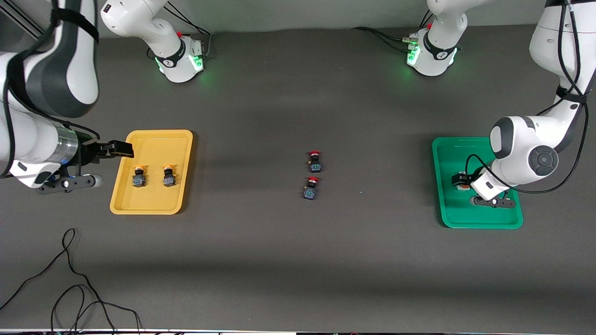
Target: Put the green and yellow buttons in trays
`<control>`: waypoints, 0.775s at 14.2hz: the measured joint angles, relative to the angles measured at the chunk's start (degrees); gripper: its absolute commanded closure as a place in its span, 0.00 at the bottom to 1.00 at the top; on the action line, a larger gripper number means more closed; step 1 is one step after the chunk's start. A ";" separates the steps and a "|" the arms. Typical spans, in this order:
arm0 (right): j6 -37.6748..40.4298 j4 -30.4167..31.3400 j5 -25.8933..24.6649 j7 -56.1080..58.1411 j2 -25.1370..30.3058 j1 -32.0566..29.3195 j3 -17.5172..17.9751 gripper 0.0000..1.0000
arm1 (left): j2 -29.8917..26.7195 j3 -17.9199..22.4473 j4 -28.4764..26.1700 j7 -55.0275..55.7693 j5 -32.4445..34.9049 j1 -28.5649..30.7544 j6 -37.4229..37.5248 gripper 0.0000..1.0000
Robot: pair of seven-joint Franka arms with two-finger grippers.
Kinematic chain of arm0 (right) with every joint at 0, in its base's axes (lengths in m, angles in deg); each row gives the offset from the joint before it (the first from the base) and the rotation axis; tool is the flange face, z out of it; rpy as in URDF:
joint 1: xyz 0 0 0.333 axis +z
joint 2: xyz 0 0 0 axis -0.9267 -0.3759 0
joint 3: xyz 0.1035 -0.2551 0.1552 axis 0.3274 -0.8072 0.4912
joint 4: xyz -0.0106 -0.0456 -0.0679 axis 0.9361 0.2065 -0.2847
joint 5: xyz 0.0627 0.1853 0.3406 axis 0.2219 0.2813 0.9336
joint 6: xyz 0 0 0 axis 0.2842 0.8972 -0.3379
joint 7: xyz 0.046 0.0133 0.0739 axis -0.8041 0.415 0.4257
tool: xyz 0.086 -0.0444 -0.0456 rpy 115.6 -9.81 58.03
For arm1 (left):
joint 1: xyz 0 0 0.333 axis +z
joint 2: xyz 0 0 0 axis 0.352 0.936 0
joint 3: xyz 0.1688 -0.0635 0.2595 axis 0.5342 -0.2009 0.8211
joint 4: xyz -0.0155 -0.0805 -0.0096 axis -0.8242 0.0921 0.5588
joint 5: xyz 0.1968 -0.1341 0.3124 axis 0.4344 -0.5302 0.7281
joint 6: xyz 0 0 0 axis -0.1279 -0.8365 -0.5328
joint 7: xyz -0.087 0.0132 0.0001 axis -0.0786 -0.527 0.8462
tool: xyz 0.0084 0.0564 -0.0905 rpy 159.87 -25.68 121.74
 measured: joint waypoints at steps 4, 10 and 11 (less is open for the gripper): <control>0.30 0.06 -5.53 -2.26 6.76 -19.41 20.80 0.00 | -3.75 -0.61 7.90 0.30 -0.05 -0.06 17.36 0.00; -1.71 2.29 -9.63 -2.44 12.21 -41.71 42.03 0.00 | -14.51 -3.59 25.14 0.34 -0.16 -0.33 45.86 0.00; -2.22 3.04 -10.00 -2.52 13.07 -45.28 45.35 0.00 | -15.13 -4.40 28.38 0.37 -0.18 -0.45 49.73 0.00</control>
